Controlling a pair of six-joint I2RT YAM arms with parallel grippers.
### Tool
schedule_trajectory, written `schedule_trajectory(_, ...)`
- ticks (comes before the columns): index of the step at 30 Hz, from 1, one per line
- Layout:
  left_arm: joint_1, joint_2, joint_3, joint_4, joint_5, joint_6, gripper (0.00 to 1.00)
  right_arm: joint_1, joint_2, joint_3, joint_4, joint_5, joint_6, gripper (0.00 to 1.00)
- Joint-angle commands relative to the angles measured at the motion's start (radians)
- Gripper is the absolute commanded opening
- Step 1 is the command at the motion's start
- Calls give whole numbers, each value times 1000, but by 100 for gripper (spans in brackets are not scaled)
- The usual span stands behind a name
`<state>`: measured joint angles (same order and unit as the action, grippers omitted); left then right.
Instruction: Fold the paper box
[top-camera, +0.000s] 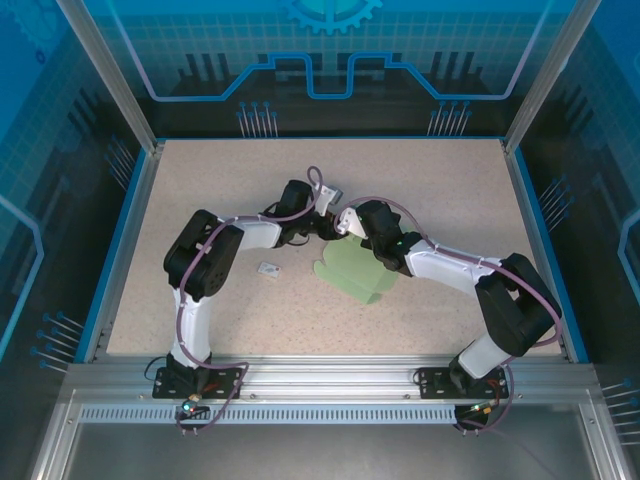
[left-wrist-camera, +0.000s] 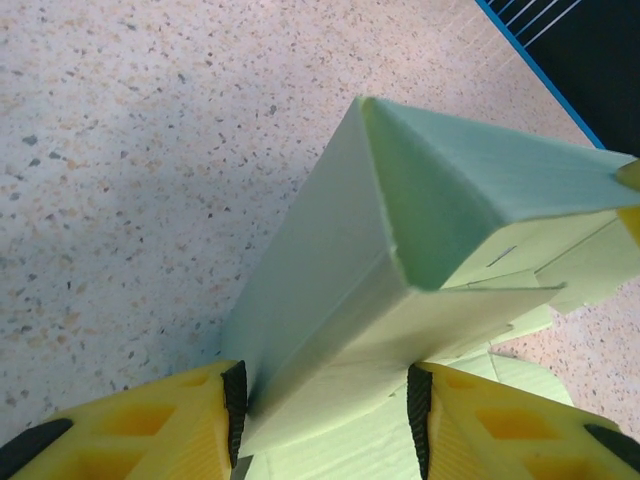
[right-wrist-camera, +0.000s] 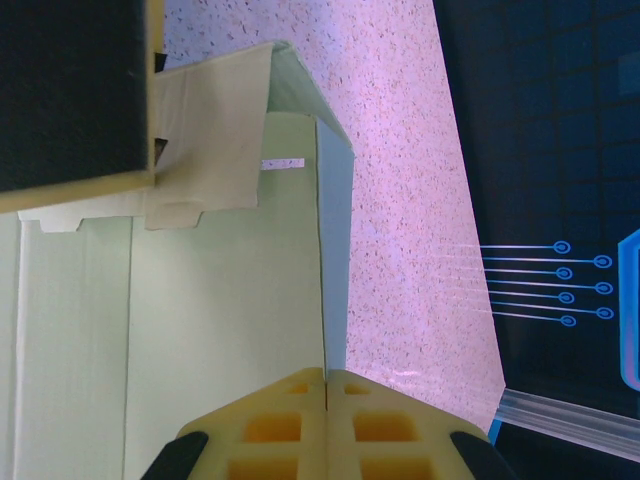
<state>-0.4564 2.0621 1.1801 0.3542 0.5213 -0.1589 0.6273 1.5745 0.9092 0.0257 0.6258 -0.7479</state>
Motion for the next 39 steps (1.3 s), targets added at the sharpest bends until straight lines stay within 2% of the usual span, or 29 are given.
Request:
schedule_trajectory(1,-2,-5,-31,45,2,-20,50,-6,-26,3,-26,-34,24,0)
schedule_trajectory(8,10,-40,-56,33,66,9,54,-11,-30,6,-36,-41,28,0)
schedule_trajectory(13,29,-32,-43,18,80,13,49,-12,-30,8,-37,-47,33,0)
schedule_trajectory(27,29,4,17,3,86,-2,46,-13,-41,10,-49,-68,58,0)
schedule_trajectory(39,8,22,30,39,39,-49,51,-14,-54,1,-57,-107,94,0)
